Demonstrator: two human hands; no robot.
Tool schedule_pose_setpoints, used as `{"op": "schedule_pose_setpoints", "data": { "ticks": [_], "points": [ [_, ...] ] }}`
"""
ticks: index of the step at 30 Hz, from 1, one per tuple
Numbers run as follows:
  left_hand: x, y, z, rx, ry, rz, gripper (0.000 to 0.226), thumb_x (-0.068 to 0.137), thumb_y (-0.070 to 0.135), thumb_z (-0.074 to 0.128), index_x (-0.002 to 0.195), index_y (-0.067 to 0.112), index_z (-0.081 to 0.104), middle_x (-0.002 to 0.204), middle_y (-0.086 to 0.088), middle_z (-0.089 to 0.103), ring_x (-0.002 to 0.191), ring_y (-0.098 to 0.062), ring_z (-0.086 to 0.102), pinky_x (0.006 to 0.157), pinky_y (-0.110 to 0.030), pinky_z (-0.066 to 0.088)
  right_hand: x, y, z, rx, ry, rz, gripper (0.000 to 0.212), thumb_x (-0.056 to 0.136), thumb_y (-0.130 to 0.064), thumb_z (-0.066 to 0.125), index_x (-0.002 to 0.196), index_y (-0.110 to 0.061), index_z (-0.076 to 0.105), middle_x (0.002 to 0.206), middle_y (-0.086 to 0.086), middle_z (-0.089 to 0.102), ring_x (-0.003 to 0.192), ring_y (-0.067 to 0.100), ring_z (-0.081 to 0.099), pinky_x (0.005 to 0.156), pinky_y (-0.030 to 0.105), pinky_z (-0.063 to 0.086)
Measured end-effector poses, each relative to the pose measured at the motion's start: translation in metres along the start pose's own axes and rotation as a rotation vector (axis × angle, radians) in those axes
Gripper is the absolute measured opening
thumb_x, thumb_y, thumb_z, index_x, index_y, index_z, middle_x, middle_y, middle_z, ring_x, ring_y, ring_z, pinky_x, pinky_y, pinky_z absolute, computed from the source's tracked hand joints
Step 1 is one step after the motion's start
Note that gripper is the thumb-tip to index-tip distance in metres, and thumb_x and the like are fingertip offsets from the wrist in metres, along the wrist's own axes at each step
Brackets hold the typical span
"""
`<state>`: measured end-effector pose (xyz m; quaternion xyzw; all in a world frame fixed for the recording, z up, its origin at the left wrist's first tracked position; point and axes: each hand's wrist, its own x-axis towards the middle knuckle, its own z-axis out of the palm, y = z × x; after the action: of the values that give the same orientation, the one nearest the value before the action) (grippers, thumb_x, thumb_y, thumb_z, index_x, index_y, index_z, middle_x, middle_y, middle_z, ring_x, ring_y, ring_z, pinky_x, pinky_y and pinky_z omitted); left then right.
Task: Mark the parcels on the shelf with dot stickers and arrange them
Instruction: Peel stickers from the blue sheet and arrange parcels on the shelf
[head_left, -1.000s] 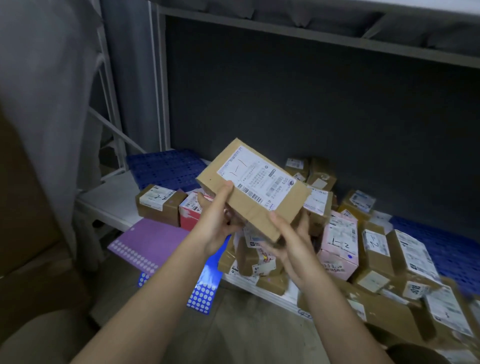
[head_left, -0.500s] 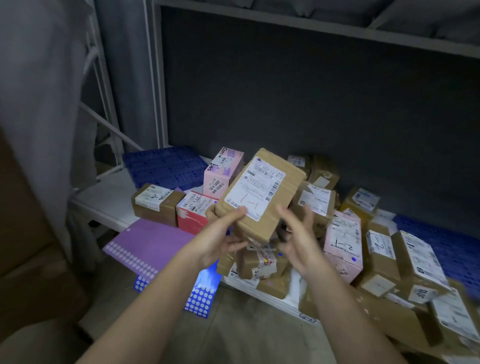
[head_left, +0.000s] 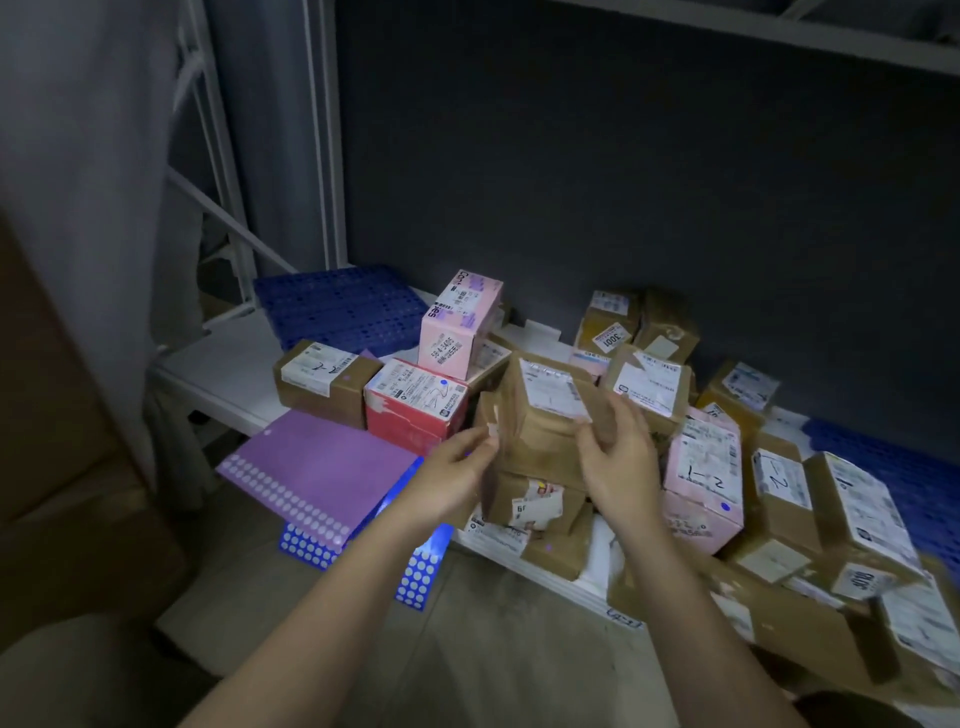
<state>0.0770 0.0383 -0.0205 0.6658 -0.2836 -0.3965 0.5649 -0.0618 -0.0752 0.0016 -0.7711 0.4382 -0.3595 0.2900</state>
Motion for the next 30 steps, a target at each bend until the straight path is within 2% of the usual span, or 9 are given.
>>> {"op": "schedule_pose_setpoints", "data": {
  "ticks": [2,6,9,14,19,21,25,28,30],
  "points": [
    [-0.004,-0.015,-0.012,-0.016,0.158,0.042,0.019,0.096,0.017,0.052,0.113,0.017,0.06,0.099,0.007,0.063,0.089,-0.007,0.059,0.072,-0.008,0.045,-0.022,-0.005,0.008,-0.092,0.075,-0.244,0.037,0.093,-0.023,0.056,0.129,-0.016,0.056,0.145,0.001,0.042,0.14,0.015,0.026,0.113,0.03,0.028],
    [-0.011,-0.061,-0.049,0.005,0.455,0.0,0.017,0.093,0.002,0.052,0.106,0.006,0.061,0.102,-0.009,0.061,0.093,-0.018,0.053,0.066,-0.013,0.041,-0.063,-0.016,0.044,-0.061,0.002,-0.555,0.027,0.087,-0.022,0.051,0.104,-0.01,0.068,0.127,0.008,0.056,0.13,0.022,0.043,0.109,0.023,0.031],
    [-0.013,-0.091,-0.076,0.002,0.632,-0.085,0.025,0.092,-0.001,0.052,0.116,-0.005,0.058,0.112,-0.018,0.06,0.097,-0.024,0.055,0.077,-0.02,0.039,-0.079,-0.016,0.088,-0.024,-0.202,-0.568,0.026,0.087,-0.021,0.05,0.098,-0.009,0.07,0.12,0.01,0.059,0.121,0.021,0.049,0.104,0.025,0.035],
    [-0.005,-0.128,-0.115,-0.007,0.819,-0.169,0.036,0.087,0.01,0.062,0.121,0.001,0.054,0.118,-0.021,0.056,0.098,-0.025,0.057,0.097,-0.039,0.046,-0.086,-0.016,0.165,-0.045,-0.4,-0.459,0.022,0.083,-0.019,0.057,0.094,-0.01,0.073,0.102,0.006,0.065,0.098,0.024,0.056,0.089,0.012,0.03],
    [0.0,-0.15,-0.129,-0.074,0.797,-0.251,0.057,0.085,0.013,0.069,0.13,-0.003,0.039,0.108,-0.013,0.053,0.099,-0.023,0.055,0.081,-0.024,0.039,-0.08,-0.005,0.213,-0.126,-0.45,-0.412,0.014,0.077,-0.007,0.069,0.09,-0.012,0.074,0.088,0.003,0.065,0.083,0.028,0.056,0.078,0.02,0.034],
    [0.0,-0.155,-0.124,-0.158,0.721,-0.289,0.072,0.085,0.012,0.069,0.14,-0.002,0.026,0.099,-0.008,0.054,0.091,-0.019,0.055,0.083,-0.028,0.041,-0.08,0.004,0.22,-0.165,-0.445,-0.401,0.014,0.076,-0.007,0.072,0.088,-0.012,0.073,0.087,0.004,0.065,0.083,0.029,0.056,0.078,0.021,0.034],
    [-0.001,-0.166,-0.109,-0.283,0.66,-0.274,0.074,0.085,0.004,0.066,0.141,0.006,0.018,0.075,-0.006,0.058,0.07,-0.019,0.055,0.076,-0.031,0.045,-0.083,0.018,0.225,-0.189,-0.422,-0.42,0.015,0.078,-0.013,0.072,0.093,-0.013,0.073,0.089,0.003,0.065,0.083,0.028,0.057,0.08,0.025,0.037],
    [-0.006,-0.163,-0.099,-0.353,0.652,-0.164,0.065,0.082,-0.004,0.066,0.132,0.012,0.027,0.083,-0.008,0.059,0.07,-0.016,0.056,0.07,-0.027,0.047,-0.087,0.017,0.223,-0.116,-0.381,-0.289,0.017,0.083,-0.016,0.07,0.099,-0.011,0.067,0.077,-0.002,0.062,0.075,0.019,0.057,0.073,0.029,0.044],
    [-0.008,-0.161,-0.097,-0.184,0.732,-0.073,0.067,0.078,-0.001,0.07,0.13,0.02,0.034,0.106,-0.001,0.054,0.092,-0.012,0.053,0.086,-0.025,0.044,-0.092,0.013,0.222,-0.005,-0.406,-0.135,0.019,0.083,-0.015,0.072,0.099,-0.011,0.062,0.072,-0.008,0.06,0.067,0.005,0.056,0.066,0.019,0.045]
  ]
}}
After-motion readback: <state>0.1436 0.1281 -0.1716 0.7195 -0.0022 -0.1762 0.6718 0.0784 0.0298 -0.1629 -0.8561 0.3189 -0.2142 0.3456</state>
